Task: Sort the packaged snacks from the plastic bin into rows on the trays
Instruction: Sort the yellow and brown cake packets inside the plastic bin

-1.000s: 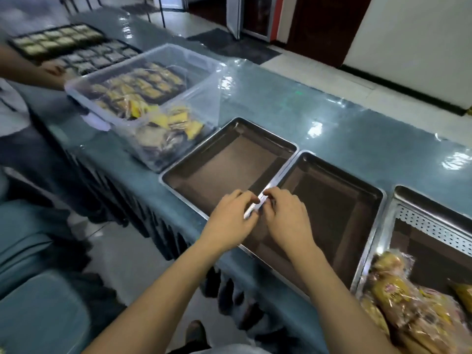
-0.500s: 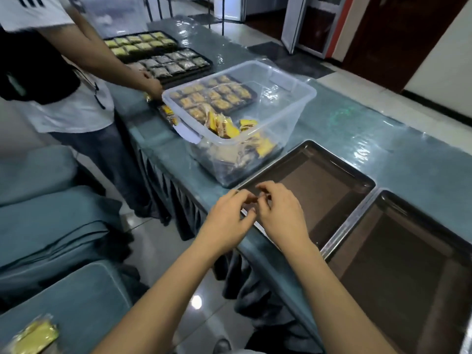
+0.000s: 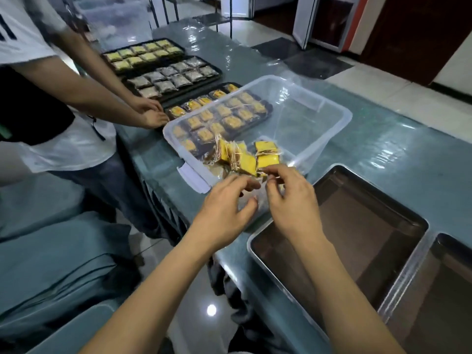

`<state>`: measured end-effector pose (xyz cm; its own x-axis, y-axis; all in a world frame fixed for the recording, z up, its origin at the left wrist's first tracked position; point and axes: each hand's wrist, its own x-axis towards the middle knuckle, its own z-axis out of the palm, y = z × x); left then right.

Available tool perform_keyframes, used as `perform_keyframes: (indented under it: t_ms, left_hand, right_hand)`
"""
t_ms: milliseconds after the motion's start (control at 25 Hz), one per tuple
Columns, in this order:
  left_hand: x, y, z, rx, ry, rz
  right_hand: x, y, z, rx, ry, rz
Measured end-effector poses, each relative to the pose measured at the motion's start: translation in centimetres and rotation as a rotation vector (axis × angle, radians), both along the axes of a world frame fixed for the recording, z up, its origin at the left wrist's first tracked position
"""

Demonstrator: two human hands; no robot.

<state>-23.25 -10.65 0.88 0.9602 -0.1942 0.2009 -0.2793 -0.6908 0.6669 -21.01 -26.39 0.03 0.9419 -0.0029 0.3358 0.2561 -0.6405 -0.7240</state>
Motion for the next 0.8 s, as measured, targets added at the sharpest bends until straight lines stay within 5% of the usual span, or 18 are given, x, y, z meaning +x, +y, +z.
perform_keyframes:
  t_ms: [400,800]
  left_hand:
    - [12.8,2.0,-0.6,0.123,0.063,-0.079]
    - [26.1,2.5,-2.9,0.555,0.206,-0.277]
  right_hand:
    - [10.6,-1.2,-0.9,0.014,0.044,-0.073]
    - [18.7,-0.1,-1.4,-0.183,0.145,-0.190]
